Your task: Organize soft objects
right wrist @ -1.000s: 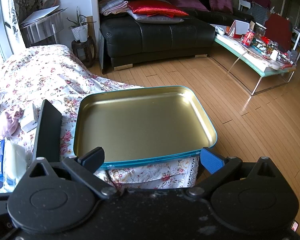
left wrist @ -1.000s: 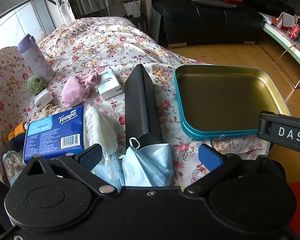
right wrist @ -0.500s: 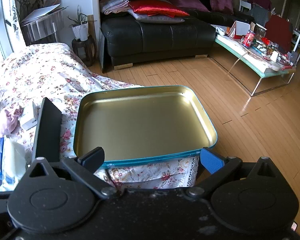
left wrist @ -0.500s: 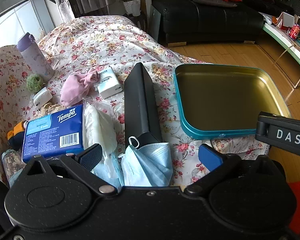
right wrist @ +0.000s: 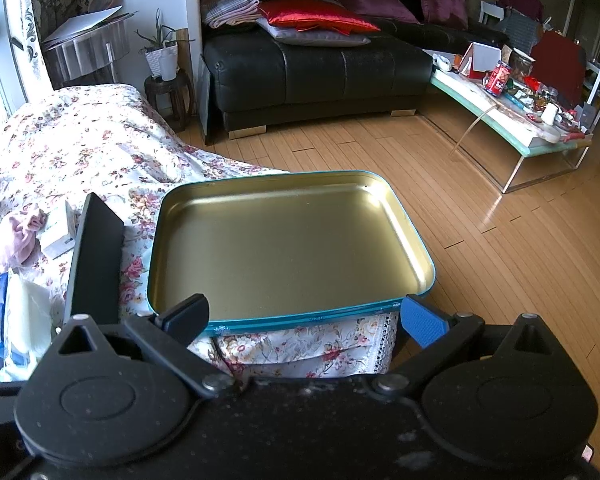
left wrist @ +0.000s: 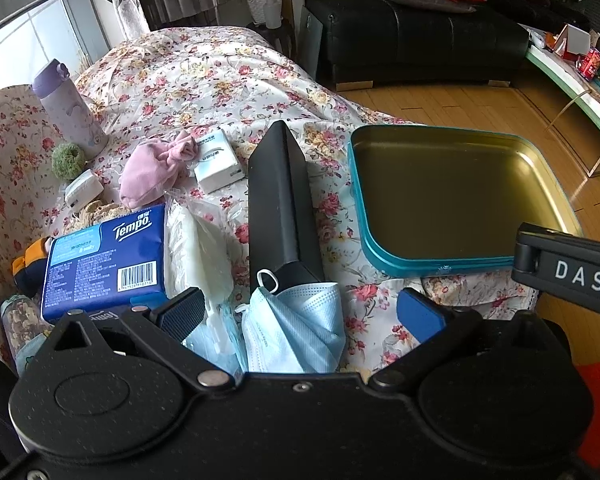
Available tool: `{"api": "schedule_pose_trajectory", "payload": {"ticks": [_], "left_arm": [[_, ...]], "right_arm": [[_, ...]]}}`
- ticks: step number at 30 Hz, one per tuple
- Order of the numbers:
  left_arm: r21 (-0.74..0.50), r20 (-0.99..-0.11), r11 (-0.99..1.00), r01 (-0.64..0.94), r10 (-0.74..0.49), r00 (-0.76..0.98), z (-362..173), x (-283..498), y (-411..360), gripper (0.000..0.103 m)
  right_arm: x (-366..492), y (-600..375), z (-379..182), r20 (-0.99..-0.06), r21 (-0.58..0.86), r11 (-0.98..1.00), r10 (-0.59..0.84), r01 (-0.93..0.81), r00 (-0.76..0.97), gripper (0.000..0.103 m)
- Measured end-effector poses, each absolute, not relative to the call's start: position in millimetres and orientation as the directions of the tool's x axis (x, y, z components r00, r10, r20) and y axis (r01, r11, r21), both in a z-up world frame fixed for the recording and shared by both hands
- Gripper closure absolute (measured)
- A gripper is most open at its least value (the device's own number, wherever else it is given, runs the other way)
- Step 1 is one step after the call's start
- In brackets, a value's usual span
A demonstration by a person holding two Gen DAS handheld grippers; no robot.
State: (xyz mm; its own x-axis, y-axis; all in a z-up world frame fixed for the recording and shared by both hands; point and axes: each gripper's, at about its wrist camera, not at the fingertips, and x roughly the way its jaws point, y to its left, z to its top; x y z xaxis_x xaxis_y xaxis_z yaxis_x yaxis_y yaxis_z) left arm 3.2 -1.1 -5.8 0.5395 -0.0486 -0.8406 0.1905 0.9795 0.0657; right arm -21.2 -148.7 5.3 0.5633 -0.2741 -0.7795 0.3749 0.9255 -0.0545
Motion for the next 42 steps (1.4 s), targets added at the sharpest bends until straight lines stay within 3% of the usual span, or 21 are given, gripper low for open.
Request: {"api": "schedule_pose_trajectory", "payload": {"ticks": [30, 42], "left_arm": [[0.07, -0.829, 0.981, 0.179, -0.042, 0.557, 0, 6, 5, 0.004], [0.105, -0.753, 0.994, 0.031, 0.059, 0.656, 30, 34, 86, 0.004]], "right_arm": [[-20, -144, 10, -0.775, -0.057, 0.93, -0.27, 0.362, 0.571, 0.0], [-29, -123, 22, -0.716, -0.044, 0.954, -0.236, 0.295, 0.657, 0.0]]}}
